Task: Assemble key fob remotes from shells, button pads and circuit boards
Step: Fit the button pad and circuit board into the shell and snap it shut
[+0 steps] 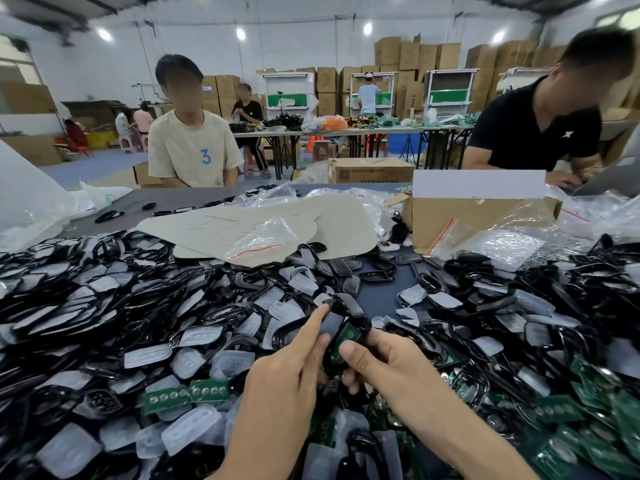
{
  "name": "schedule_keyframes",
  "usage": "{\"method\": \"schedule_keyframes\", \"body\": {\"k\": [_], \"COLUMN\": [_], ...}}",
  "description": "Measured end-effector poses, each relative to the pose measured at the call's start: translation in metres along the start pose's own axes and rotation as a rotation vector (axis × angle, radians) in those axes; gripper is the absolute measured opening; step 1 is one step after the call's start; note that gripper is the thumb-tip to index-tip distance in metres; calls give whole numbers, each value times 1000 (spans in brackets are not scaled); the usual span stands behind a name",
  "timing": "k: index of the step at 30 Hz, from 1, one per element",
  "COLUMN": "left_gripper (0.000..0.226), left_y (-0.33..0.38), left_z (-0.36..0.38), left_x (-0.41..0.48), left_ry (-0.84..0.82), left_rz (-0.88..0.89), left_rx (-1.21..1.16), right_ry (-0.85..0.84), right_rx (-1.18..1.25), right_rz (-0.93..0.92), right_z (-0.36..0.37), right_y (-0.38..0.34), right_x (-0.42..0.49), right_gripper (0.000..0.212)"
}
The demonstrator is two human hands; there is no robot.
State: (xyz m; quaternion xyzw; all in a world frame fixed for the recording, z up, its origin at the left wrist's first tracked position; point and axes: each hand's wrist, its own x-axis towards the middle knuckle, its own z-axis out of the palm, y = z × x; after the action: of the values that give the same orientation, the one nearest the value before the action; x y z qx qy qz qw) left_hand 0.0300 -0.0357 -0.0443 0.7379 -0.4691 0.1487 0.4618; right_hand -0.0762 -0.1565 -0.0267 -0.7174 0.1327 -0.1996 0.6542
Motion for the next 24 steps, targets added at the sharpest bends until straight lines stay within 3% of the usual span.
{"method": "schedule_keyframes", "body": {"k": [3,6,9,13,19,24], "left_gripper": [55,70,64,54,61,66], "left_y": [3,6,10,13,14,14], "left_z": [-4,-4,-5,-6,4,5], "left_x": [0,-3,-7,-8,-9,-2], "left_ry": [-84,-200,-268,-337,-257,-293], "left_rz": [12,23,55,111,115,68], "left_rx": [53,97,67,153,271,361], "right_ry": [36,85,150,186,220,176], "right_rx": [18,53,58,65,123,5], "right_rz": [9,15,25,33,100,70], "right_z": [3,7,7,7,14,17], "right_y": [0,1,1,4,12,8], "right_x": [1,4,7,6,9,5], "right_gripper": [39,34,26,41,91,79]}}
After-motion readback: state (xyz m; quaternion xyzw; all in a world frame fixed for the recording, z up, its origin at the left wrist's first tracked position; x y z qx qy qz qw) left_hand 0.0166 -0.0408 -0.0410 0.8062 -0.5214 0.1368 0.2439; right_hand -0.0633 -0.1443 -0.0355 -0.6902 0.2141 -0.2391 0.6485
